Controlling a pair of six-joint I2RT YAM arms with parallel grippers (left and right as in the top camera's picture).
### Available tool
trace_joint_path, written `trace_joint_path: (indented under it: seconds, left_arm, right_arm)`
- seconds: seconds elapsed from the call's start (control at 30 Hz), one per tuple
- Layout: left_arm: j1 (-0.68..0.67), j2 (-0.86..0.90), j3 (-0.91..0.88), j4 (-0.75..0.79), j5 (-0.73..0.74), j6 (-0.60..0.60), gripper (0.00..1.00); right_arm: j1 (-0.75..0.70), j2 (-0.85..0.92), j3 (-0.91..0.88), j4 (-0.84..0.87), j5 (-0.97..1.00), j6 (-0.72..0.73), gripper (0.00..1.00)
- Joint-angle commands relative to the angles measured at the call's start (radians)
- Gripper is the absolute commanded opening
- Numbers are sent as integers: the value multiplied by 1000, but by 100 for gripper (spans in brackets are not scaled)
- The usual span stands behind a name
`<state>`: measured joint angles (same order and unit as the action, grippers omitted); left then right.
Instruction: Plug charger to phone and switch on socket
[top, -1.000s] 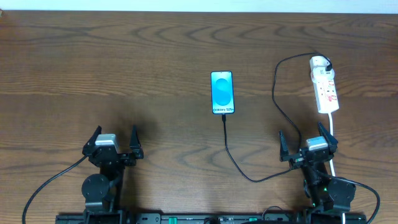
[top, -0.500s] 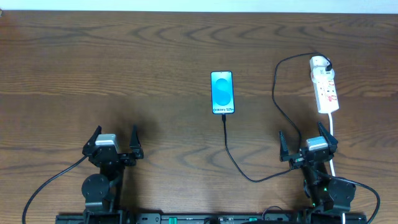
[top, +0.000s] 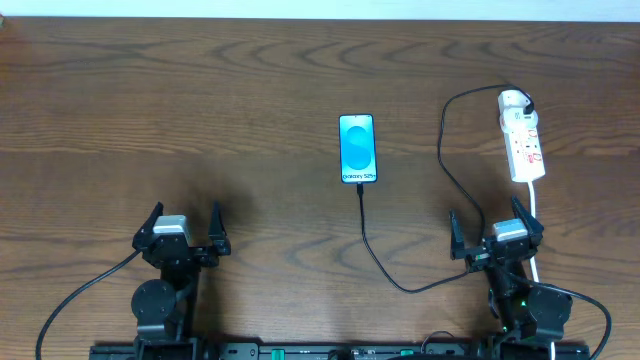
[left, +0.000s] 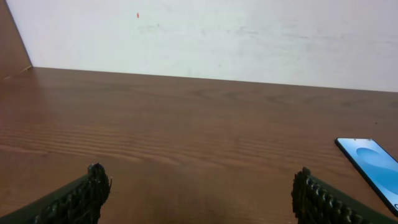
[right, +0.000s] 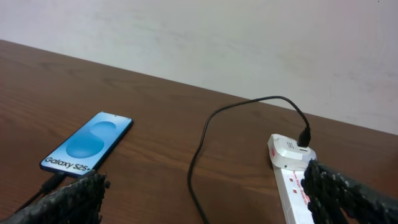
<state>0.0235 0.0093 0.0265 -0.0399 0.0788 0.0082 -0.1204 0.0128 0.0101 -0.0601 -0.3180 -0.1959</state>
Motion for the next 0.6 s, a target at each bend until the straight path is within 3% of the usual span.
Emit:
trace_joint_path:
  seconds: [0.0,0.3,0.57]
  left_arm:
    - [-2,-4,-23,-26,7,18,95]
    - [-2,-4,-23,-26,7,18,96]
    - [-2,-4,-23,-26,7,18,95]
  right_arm:
    - [-8,2,8,-18,5,0,99]
    - [-8,2,8,-16,-19,50,99]
    - [31,-8,-1,-19,240,199,99]
